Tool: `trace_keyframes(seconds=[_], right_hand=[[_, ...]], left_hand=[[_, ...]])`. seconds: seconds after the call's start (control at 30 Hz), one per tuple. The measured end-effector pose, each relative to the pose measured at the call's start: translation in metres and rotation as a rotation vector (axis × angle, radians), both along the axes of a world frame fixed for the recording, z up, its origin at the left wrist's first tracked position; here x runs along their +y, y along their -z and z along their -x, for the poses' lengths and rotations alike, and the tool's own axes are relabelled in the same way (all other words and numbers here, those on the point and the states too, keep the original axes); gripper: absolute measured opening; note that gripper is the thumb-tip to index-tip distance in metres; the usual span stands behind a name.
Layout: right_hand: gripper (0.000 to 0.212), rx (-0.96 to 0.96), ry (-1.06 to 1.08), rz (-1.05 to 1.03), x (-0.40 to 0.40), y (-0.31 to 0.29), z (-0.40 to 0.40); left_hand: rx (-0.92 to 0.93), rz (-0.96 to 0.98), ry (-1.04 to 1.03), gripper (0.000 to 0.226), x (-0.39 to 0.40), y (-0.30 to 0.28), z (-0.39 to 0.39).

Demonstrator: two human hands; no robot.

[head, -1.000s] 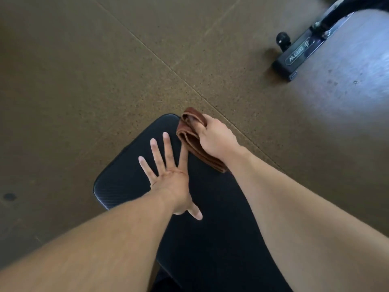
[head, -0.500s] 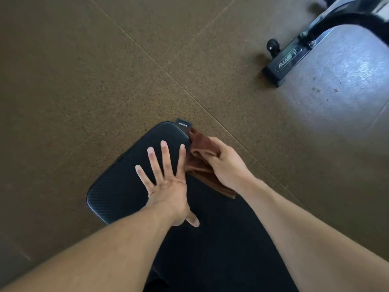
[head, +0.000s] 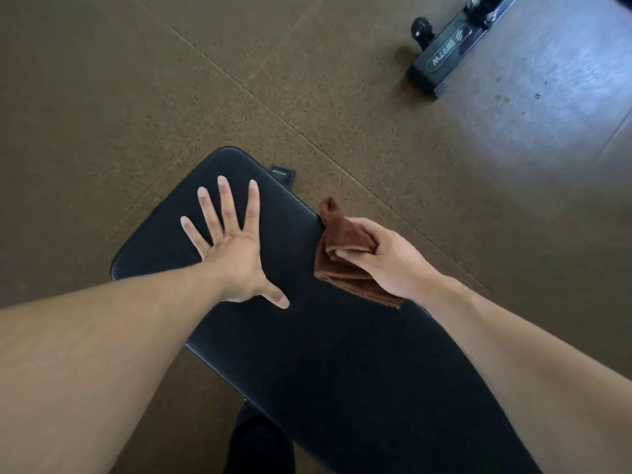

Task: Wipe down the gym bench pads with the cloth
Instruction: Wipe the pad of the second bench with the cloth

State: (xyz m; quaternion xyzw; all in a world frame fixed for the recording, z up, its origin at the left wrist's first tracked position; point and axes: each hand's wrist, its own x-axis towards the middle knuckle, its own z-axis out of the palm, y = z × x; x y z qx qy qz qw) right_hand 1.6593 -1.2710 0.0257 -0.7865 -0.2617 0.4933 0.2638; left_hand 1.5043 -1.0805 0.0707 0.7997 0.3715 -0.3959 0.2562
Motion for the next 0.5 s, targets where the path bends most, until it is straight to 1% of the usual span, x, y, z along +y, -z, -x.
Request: trace_keyframes(seconds=[0.07,0.17,0.27,0.3,0.4,0.47,0.5], right_hand=[[0.047,-0.016,0.006,0.063,-0.04,-0.008,0.002],[0.044,-0.026,0.093,0.125,-0.082,-0.016,0.011],[0.042,-0.088,0.125,0.144,-0.06,-0.013,0.022],[0.045,-0.141,0.103,0.148,-0.046,-0.012,0.025],[0.057,-0.295,0.016,0.075,-0.009,-0.009,0.034],[0.064,-0.326,0.001,0.069,-0.009,-0.008,0.036],[0.066,-0.337,-0.004,0.071,-0.019,-0.008,0.036]], left_hand=[[-0.007,-0.011,0.003,0.184,-0.002,0.0,0.002],[-0.014,-0.014,0.023,0.183,-0.004,0.001,0.002],[-0.01,-0.035,0.026,0.182,-0.005,0.001,0.003],[-0.011,-0.034,0.032,0.182,-0.006,0.001,0.002],[0.002,-0.077,0.033,0.18,-0.011,0.0,0.003],[-0.007,-0.129,0.047,0.177,-0.016,-0.005,0.004],[-0.021,-0.143,0.092,0.172,-0.02,-0.008,0.004]])
